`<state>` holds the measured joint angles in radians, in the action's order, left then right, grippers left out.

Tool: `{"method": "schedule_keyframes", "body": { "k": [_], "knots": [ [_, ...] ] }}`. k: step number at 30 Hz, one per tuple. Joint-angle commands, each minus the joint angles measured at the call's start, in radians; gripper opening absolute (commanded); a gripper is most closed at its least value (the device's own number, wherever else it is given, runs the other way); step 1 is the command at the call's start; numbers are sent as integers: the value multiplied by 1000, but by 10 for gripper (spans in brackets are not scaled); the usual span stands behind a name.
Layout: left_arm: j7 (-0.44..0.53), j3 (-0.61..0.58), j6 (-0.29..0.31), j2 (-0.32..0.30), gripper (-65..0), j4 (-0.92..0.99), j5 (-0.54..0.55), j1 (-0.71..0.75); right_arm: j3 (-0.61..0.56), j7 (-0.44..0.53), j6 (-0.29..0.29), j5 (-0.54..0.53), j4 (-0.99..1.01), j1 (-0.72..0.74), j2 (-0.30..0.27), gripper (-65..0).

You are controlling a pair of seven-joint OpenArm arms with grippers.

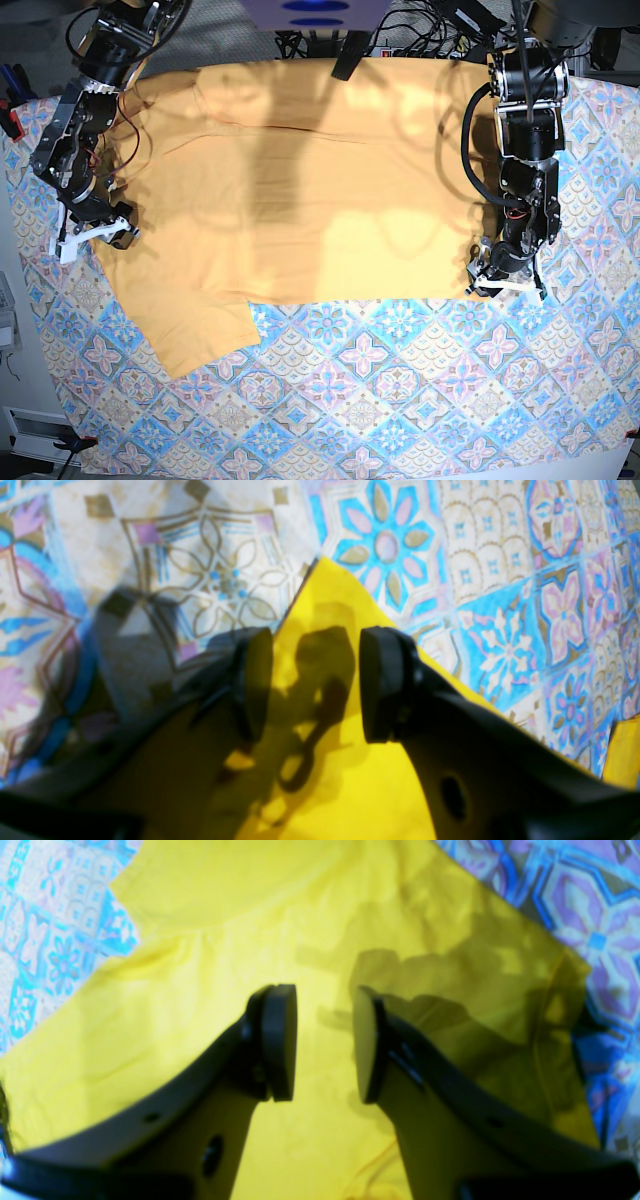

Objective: Fold the T-shirt properly
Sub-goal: 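Release the shoulder edge and move both grippers down the shirt's sides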

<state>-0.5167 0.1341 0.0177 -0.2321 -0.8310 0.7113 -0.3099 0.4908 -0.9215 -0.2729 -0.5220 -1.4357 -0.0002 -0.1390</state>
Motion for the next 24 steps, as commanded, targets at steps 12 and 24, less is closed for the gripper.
{"method": "schedule_keyframes", "body": {
  "k": [12,24],
  "knots": [
    [13,-3,1,-5,-370,63,1,-13,3,15,-6,-10,-15,16,-17,-462],
    [-53,-3,3,40,-650,-70,5,87,6,15,-6,-13,-20,16,-17,-462]
  ]
}}
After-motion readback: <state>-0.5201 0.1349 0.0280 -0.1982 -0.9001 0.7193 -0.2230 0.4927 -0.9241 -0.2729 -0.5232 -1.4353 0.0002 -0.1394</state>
